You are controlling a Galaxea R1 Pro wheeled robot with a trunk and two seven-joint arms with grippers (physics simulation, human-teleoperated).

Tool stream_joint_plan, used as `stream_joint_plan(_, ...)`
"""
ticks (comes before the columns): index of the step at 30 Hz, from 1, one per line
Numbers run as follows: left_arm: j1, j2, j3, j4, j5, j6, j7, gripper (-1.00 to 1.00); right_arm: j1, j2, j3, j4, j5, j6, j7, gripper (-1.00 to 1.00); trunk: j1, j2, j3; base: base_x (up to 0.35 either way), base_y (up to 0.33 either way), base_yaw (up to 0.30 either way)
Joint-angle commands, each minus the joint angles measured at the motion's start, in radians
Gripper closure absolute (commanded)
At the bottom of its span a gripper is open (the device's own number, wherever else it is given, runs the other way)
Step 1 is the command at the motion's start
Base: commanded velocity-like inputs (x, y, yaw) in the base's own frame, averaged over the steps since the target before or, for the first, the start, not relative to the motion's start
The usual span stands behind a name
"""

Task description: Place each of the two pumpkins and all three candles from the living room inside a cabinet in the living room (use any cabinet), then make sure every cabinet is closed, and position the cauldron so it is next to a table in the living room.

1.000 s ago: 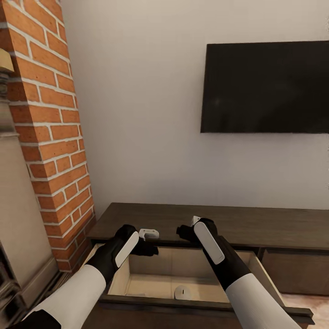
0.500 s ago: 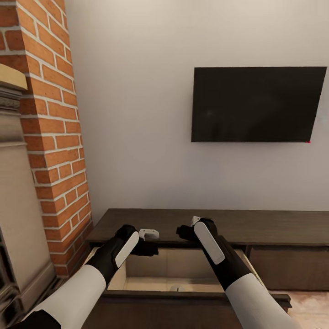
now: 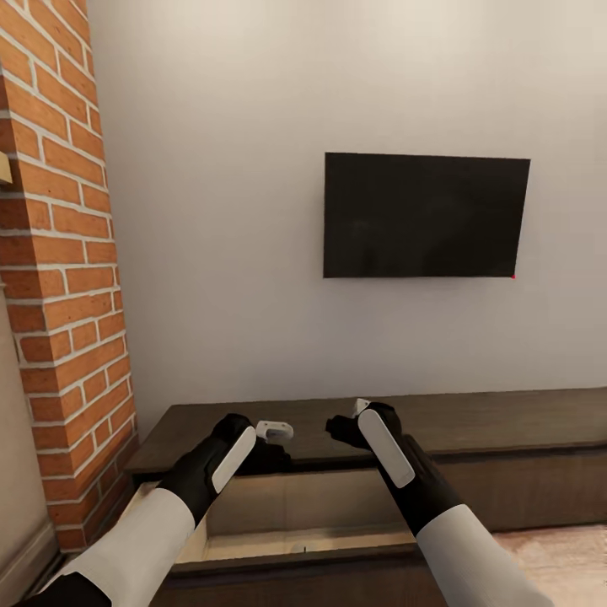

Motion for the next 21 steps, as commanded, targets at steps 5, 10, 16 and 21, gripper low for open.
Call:
stream_joint_plan(5,0.000,0.001,-0.002,-0.003,0.011,0.003,0.010,-1.00,-0.001,0.000,0.001,-0.001,-0.010,0.001,-0.010,-1.00,-0.019,0.035,0.020,0.000,0.000,-0.231)
stream_joint_plan(10,0.000,0.000,-0.001,-0.004,0.009,0.003,0.010,-1.00,-0.001,0.000,0.001,-0.001,-0.010,0.001,-0.009,-1.00,-0.039,0.070,0.041,0.000,0.000,-0.231)
stream_joint_plan(16,0.000,-0.002,-0.001,-0.004,0.009,0.003,0.010,-1.00,-0.001,0.000,0.001,-0.001,-0.010,0.001,-0.009,-1.00,-0.062,0.112,0.066,-0.044,0.000,-0.231)
stream_joint_plan(21,-0.001,-0.002,-0.001,-0.005,0.008,0.002,0.010,-1.00,-0.001,-0.001,0.000,-0.001,-0.010,0.001,-0.009,-1.00,-0.081,0.147,0.087,-0.118,0.000,-0.231)
